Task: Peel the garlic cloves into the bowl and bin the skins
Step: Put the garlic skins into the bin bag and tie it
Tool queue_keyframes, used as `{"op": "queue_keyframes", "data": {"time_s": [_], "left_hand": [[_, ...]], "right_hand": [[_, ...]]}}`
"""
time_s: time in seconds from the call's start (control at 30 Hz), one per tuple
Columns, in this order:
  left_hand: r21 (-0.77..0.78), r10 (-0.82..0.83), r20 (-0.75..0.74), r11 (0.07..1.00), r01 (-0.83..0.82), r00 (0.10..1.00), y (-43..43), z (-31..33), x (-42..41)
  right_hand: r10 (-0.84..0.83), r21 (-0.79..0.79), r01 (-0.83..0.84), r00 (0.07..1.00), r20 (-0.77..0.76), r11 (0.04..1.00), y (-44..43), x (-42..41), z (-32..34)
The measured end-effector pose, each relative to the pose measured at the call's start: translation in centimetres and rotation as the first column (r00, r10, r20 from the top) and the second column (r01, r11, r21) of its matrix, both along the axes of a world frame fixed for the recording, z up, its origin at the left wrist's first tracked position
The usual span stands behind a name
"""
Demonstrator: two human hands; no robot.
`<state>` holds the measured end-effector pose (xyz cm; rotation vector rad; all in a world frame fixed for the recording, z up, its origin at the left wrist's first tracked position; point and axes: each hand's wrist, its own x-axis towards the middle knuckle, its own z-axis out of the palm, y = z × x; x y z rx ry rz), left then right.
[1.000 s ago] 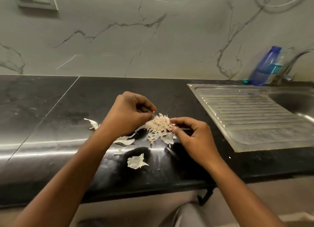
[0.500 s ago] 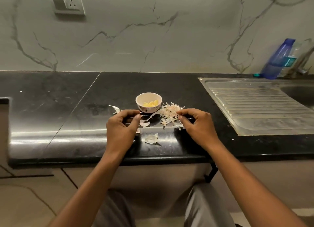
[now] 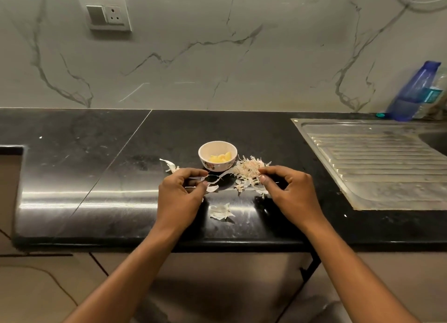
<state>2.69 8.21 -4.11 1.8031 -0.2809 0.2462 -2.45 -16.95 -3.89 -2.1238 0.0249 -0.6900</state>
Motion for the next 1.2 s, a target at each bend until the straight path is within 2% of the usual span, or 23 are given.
{"op": "queue_keyframes", "data": {"time_s": [0.1, 0.23, 0.4, 0.53, 0.63, 0.7, 0.77, 0.9, 1.07, 1.2], "left_hand": [[-0.039, 0.02, -0.037, 0.999, -0.021, 0.999, 0.1, -0.2, 0.1], [-0.05, 0.067, -0.046, 0.996, -0.069, 0.997, 0.1, -0.1, 0.4], [-0.039, 0.099, -0.111, 0.994, -0.104, 0.989, -0.2, 1.1, 3.0], [0.086, 0.062, -0.287, 0.996, -0.039, 0.956, -0.4, 3.3, 7.0], [-0.006, -0.007, -0.495, 1.0, 0.004, 0.869, -1.0, 4.5, 8.6], [-0.019, 0.001, -0.572, 1.0, -0.014, 0.82, -1.4, 4.8, 9.1], [-0.009, 0.023, -0.609, 0.999, -0.036, 0.793, -1.8, 5.2, 9.0], [0.053, 0.107, -0.643, 0.994, -0.095, 0.759, -2.4, 6.4, 9.8], [0.151, 0.225, -0.626, 0.974, -0.167, 0.747, -2.8, 8.4, 12.9], [0.217, 0.276, -0.627, 0.96, -0.177, 0.728, -2.6, 8.6, 15.3]], "right_hand": [[0.023, 0.023, -0.023, 1.0, 0.002, 0.999, 0.2, -0.1, 0.1], [0.048, 0.13, -0.045, 0.999, -0.016, 0.99, 0.7, 0.8, 0.6], [0.087, 0.084, -0.077, 0.99, -0.111, 0.993, 1.2, 6.7, 3.5], [0.038, -0.002, -0.04, 0.945, -0.325, 0.999, 0.2, 12.3, 5.7], [0.016, -0.142, -0.11, 0.842, -0.54, 0.984, 0.0, 15.1, 6.8], [0.032, -0.162, -0.178, 0.763, -0.645, 0.97, 0.1, 16.2, 7.4], [0.055, -0.138, -0.201, 0.732, -0.68, 0.97, 0.4, 16.6, 7.8], [0.026, -0.096, -0.124, 0.737, -0.676, 0.988, 1.1, 16.9, 8.3], [0.117, 0.124, -0.042, 0.713, -0.691, 0.991, 2.1, 18.6, 8.3], [0.204, 0.196, -0.093, 0.697, -0.687, 0.976, 2.3, 19.7, 8.7]]}}
